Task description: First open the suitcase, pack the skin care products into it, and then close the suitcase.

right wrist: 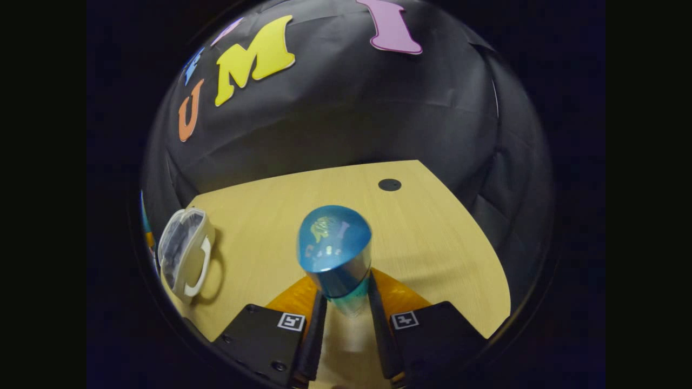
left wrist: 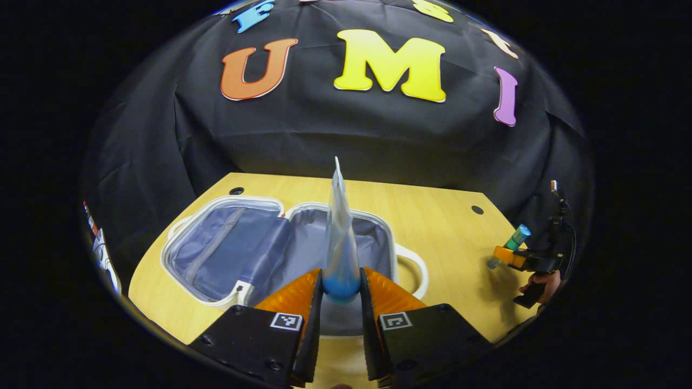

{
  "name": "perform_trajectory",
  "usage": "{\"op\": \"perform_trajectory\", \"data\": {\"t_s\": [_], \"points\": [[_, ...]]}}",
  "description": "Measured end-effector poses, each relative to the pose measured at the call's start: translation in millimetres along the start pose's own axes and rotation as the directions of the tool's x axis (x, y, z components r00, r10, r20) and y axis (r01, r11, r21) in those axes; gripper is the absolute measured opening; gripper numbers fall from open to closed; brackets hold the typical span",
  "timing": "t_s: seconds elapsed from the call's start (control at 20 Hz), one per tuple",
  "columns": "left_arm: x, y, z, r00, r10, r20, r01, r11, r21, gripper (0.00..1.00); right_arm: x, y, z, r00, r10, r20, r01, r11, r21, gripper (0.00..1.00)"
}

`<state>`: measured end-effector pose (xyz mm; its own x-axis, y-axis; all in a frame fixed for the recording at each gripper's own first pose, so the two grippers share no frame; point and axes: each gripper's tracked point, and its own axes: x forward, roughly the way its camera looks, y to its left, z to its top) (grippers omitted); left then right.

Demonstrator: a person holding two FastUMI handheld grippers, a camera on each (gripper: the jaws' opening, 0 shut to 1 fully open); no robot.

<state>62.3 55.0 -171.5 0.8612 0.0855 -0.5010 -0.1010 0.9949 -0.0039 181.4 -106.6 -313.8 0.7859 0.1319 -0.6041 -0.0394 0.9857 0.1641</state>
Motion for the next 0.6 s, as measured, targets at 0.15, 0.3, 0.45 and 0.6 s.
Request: {"op": "perform_trajectory", "data": {"t_s": [0.15, 0.3, 0.45, 0.6], "points": [[4, 28, -5, 1.0, 0.005, -0.017, -0.005, 1.0, 0.021, 0.38, -17, 5, 5, 1.0, 0.001, -0.009, -0.001, 1.0, -0.005, 0.37], [18, 42, -22, 0.997, -0.037, -0.063, 0.041, 0.996, 0.075, 0.38, -60, 26, 30, 0.999, 0.032, 0.013, -0.032, 0.999, 0.01, 0.35], [32, 46, -42, 0.99, -0.069, -0.119, 0.081, 0.992, 0.095, 0.38, -101, 54, 44, 0.996, 0.078, 0.032, -0.078, 0.997, 0.003, 0.35], [50, 57, -69, 0.975, -0.069, -0.211, 0.093, 0.99, 0.103, 0.38, -143, 85, 51, 0.992, 0.122, 0.04, -0.121, 0.992, -0.03, 0.35]]}}
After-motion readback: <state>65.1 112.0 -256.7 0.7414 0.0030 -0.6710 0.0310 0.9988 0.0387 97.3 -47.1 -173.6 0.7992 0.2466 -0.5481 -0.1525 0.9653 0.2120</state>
